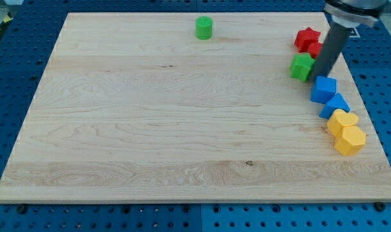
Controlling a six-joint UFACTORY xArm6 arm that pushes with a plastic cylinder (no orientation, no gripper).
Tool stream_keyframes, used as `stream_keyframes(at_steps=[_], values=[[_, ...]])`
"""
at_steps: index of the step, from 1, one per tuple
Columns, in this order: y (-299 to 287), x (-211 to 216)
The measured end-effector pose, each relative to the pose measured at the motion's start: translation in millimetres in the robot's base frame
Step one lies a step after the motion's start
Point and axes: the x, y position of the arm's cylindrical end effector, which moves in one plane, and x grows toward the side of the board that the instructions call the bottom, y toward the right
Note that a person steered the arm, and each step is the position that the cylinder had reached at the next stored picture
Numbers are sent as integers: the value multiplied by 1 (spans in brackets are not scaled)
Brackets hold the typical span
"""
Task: Push the blue cube slightly to the top right side of the blue triangle
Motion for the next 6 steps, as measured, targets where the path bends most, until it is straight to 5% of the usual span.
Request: stream_keyframes(at_steps=[2, 6], values=[[-63, -3], [20, 16]])
